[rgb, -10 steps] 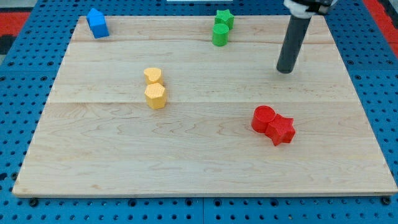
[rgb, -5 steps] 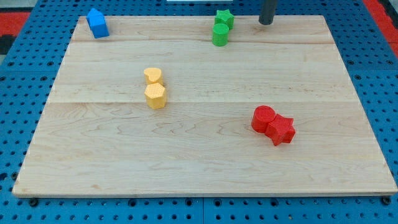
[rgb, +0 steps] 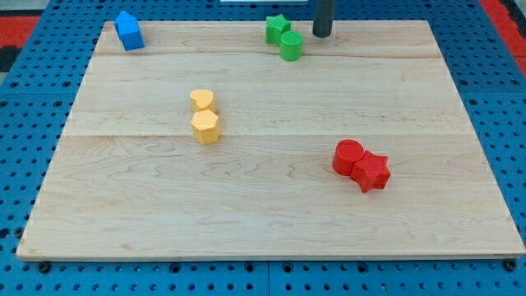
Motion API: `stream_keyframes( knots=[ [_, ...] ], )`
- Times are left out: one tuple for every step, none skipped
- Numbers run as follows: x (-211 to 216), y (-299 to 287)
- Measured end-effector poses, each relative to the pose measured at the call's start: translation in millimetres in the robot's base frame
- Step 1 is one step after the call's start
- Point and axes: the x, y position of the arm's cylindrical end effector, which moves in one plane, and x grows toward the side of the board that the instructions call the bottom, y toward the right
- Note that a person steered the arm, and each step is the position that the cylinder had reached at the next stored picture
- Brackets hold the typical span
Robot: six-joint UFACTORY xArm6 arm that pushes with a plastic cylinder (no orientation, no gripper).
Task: Move the green blocks to the top center
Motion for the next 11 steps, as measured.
stream_keyframes(
  knots=[
    [21,-18],
    [25,-23],
    [26,-35],
    [30,-41],
    [23,-38],
    [12,-34],
    [9,-26],
    [14,-21],
    [31,-20],
    [39,-20],
    [39,-20]
  ],
)
